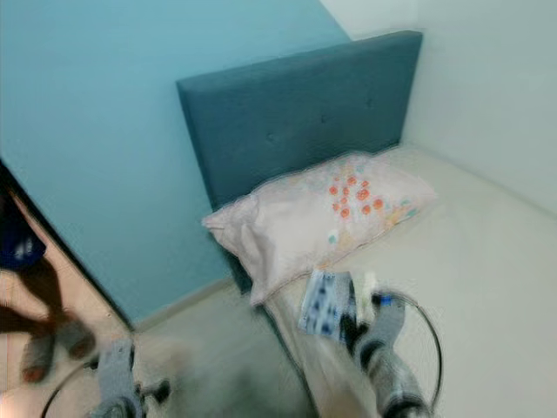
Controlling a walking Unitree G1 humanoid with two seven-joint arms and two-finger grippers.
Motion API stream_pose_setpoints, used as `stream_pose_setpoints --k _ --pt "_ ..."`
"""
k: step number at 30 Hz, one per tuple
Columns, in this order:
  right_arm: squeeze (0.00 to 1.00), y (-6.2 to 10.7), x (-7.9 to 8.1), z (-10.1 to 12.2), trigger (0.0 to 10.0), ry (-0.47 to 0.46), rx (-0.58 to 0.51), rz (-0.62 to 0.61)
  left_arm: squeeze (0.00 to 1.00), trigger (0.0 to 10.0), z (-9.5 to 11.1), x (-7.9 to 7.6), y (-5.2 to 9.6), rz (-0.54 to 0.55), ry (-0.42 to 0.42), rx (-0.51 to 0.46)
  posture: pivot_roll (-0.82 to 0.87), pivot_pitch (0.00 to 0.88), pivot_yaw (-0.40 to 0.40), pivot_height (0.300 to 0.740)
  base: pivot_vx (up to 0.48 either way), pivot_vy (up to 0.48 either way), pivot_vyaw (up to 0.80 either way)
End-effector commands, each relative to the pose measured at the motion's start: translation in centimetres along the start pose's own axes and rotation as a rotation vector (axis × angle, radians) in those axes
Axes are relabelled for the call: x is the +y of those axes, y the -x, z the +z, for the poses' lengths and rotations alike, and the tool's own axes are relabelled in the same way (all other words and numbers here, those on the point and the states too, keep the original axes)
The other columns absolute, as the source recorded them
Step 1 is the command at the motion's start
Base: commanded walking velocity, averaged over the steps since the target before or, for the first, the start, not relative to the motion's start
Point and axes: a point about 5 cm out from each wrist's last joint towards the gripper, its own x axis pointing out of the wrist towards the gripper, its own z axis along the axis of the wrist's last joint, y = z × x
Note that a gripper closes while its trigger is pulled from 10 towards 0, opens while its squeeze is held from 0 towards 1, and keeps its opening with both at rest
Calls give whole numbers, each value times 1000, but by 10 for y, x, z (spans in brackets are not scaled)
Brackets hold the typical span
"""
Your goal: Clean up the room
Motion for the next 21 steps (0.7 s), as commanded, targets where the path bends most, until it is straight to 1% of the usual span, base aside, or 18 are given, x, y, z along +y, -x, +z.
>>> stream_pose_setpoints --k 1,2,5,9,11,13,14,15,16,18,19,21 --pt "0 -3 7 6 10000 -56 -37 38 0 10000 3 7 1 21 2 -2 -121 0 45 740 0 0 0" --pt "0 -4 7 9 10000 -87 -56 37 0 10000 -3 4 1 13 2 -3 -122 0 45 740 0 0 0" --pt "0 -5 6 15 10000 -140 -88 31 0 10000 -6 -2 1 1 4 -11 -124 0 48 740 0 0 0" --pt "0 -5 5 16 10000 -155 -95 28 0 10000 -5 -2 1 -1 5 -17 -125 0 48 740 0 0 0" --pt "0 -6 6 16 10000 -161 -81 24 0 10000 -4 -3 1 -2 6 -28 -124 0 48 740 0 0 0" --pt "0 -6 6 15 10000 -185 -75 15 0 10000 1 -5 0 -9 11 -67 -116 0 46 730 0 0 0" --pt "0 -6 6 15 10000 -185 -75 15 0 10000 1 -5 0 -9 11 -67 -116 0 46 730 0 0 0" --pt "0 -6 6 15 10000 -215 -81 11 0 10000 9 -3 0 -13 17 -102 -111 0 47 725 0 0 0" --pt "0 -6 6 15 10000 -215 -81 11 0 10000 9 -3 0 -13 17 -102 -111 0 47 725 0 0 0" --pt "0 -6 5 16 10000 -260 -94 13 0 10000 23 0 0 -19 32 -165 -106 3 49 715 0 0 0" --pt "0 -6 5 17 10000 -279 -101 20 0 10000 34 1 0 -19 46 -205 -104 6 50 710 0 0 0" --pt "0 -7 6 21 10000 -301 -113 31 0 10000 51 2 0 -20 80 -267 -100 20 53 700 0 0 0"
